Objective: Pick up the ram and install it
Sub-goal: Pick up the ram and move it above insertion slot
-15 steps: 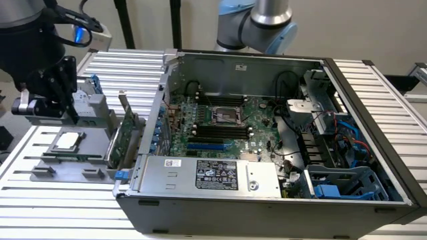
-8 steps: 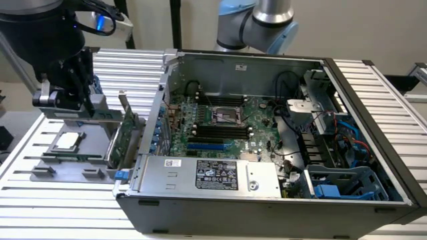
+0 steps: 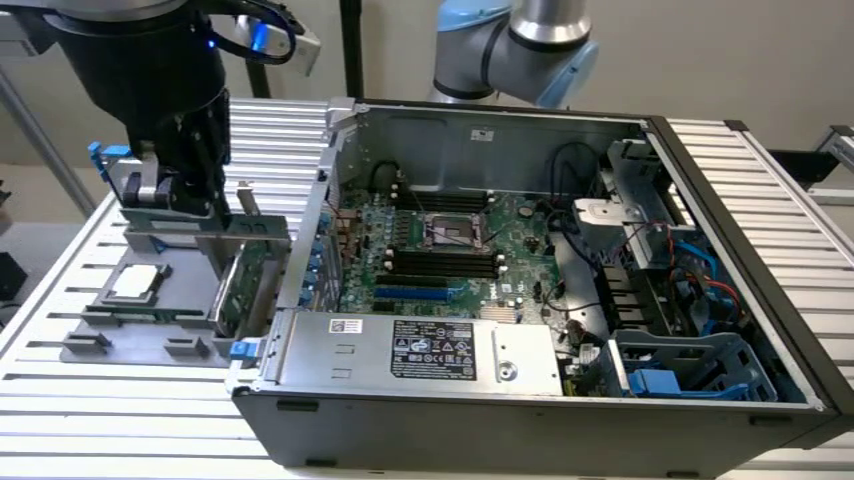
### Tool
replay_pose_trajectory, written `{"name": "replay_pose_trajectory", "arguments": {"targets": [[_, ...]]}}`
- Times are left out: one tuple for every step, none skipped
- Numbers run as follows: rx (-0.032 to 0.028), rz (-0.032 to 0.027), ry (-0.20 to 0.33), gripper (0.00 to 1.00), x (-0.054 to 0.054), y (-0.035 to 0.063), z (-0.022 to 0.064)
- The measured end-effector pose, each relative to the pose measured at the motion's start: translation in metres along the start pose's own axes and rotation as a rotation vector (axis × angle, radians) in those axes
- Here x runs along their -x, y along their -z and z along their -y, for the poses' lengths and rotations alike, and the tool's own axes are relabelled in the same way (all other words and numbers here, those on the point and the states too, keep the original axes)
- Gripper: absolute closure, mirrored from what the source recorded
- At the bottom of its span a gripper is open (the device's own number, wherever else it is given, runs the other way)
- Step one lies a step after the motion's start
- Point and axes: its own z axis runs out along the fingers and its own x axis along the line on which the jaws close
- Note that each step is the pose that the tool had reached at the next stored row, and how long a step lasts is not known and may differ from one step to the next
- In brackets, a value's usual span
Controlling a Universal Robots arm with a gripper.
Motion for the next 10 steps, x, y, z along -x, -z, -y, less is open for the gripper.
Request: {"name": "replay_pose_trajectory", "arguments": {"targets": [[0.0,0.0004,0.0,1.0,0.0,0.0004,0.0045],[0.0,0.0007,0.0,1.0,0.0,0.0008,0.0091],[0.0,0.0011,0.0,1.0,0.0,0.0012,0.0136],[0.0,0.0015,0.0,1.0,0.0,0.0015,0.0178],[-0.0001,0.0019,0.0,1.0,0.0,0.0019,0.0226],[0.0,0.0022,0.0,1.0,0.0,0.0022,0.0272],[0.0,0.0025,0.0,1.0,0.0,0.0025,0.0316],[-0.0001,0.0029,0.0,1.0,-0.001,0.0027,0.0361],[0.0,0.0032,0.0,1.0,-0.001,0.0029,0.0406],[0.0,0.0033,0.0,1.0,-0.001,0.0031,0.0451]]}}
